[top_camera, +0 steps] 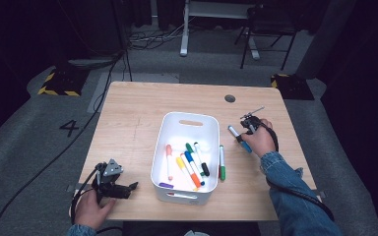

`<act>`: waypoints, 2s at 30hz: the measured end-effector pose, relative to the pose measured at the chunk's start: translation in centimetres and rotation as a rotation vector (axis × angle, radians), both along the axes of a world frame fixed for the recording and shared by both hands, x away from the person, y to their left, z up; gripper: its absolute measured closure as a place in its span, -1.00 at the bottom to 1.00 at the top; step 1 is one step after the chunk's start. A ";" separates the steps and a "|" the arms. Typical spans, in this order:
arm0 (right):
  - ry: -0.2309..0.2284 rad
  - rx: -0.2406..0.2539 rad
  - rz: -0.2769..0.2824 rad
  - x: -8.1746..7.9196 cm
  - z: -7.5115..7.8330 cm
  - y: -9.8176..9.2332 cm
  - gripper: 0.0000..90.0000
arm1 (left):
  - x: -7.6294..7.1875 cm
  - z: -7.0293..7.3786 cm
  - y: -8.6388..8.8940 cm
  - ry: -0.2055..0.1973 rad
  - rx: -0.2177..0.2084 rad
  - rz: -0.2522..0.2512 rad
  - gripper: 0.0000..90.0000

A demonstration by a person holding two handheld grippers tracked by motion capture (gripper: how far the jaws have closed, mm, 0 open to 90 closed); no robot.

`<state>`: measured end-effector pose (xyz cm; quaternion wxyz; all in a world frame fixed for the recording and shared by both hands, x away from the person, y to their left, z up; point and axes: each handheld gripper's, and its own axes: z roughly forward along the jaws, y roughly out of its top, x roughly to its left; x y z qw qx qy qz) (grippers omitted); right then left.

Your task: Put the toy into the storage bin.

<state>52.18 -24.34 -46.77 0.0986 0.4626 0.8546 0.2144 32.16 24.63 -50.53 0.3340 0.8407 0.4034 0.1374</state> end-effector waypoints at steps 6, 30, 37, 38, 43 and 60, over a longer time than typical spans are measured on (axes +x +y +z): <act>-0.025 0.033 0.016 -0.7 1.3 -0.3 0.71 | 0.1 0.0 0.1 -0.016 0.011 -0.005 -0.78; -0.181 0.223 0.177 -7.0 9.8 -0.1 0.71 | 0.2 0.0 0.1 -0.008 0.007 -0.014 -0.77; -0.241 0.239 0.273 -9.0 12.4 0.7 0.71 | 0.2 0.0 0.1 -0.008 0.006 -0.014 -0.77; -0.245 0.242 0.278 -9.3 12.8 1.0 0.71 | 0.2 0.1 0.1 -0.013 0.012 -0.012 -0.77; -0.256 0.246 0.319 -10.3 13.9 2.3 0.71 | 0.2 0.1 0.1 -0.013 0.012 -0.012 -0.77; -0.240 0.260 0.493 -12.2 15.2 9.0 0.71 | 0.2 0.1 0.1 -0.019 0.014 -0.008 -0.77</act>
